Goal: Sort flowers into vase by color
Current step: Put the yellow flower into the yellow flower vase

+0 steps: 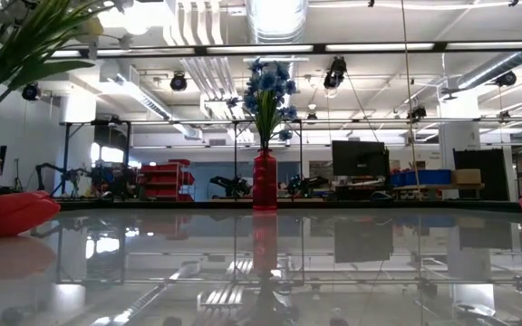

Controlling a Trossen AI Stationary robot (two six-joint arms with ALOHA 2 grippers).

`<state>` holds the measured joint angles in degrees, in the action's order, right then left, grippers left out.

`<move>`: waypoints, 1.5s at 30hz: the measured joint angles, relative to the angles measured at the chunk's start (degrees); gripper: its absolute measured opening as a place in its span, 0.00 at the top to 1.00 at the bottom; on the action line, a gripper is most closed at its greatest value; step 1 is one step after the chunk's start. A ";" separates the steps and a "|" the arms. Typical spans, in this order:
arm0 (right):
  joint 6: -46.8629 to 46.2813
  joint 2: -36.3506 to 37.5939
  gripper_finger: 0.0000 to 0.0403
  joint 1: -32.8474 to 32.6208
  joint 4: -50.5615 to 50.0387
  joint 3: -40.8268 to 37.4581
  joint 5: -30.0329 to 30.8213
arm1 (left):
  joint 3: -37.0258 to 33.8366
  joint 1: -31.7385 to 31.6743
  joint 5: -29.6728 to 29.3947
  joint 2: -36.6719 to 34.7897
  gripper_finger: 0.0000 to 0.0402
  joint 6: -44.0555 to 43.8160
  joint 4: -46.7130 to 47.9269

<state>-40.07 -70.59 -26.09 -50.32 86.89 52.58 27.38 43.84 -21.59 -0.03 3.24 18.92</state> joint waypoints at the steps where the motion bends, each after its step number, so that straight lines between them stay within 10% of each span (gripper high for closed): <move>1: 0.00 0.00 0.46 0.00 0.06 0.00 0.02 | -0.30 0.00 -0.06 0.00 1.00 -0.58 0.65; 45: -1.90 -1.86 0.46 0.26 0.08 0.00 -0.02 | 1.84 0.00 -2.94 0.00 1.00 -11.35 10.91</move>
<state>-41.98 -72.44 -25.82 -50.24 86.89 52.56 29.22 43.83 -24.53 -0.03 -8.11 29.83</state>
